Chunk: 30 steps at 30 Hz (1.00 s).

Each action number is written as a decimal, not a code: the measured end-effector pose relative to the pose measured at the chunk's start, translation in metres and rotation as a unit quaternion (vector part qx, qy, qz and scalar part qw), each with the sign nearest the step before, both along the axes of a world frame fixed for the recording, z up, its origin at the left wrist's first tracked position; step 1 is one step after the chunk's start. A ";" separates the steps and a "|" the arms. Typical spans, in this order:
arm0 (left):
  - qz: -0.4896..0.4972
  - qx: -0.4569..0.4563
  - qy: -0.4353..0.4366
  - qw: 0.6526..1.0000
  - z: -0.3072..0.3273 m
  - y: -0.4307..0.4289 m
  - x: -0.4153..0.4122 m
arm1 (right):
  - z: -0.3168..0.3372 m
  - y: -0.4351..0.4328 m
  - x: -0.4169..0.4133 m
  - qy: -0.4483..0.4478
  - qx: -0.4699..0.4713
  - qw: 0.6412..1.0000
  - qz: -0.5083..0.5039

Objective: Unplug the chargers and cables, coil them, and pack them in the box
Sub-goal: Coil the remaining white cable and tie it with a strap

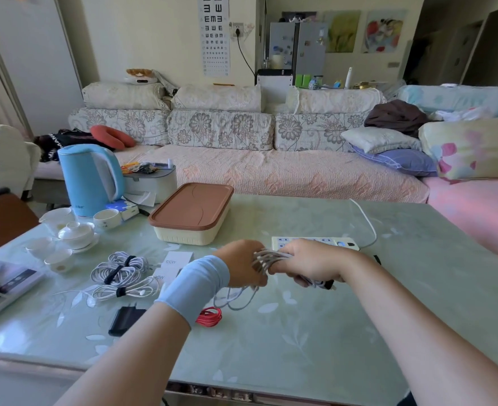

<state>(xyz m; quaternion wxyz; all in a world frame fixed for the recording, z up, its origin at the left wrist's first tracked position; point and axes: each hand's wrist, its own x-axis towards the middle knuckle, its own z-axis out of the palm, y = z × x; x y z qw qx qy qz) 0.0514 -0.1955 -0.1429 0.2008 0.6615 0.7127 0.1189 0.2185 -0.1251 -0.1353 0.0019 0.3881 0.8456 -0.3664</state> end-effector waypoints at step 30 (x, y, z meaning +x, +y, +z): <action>-0.009 -0.085 -0.447 0.890 -0.008 0.031 0.006 | -0.029 0.031 0.027 0.223 0.048 0.964 -0.139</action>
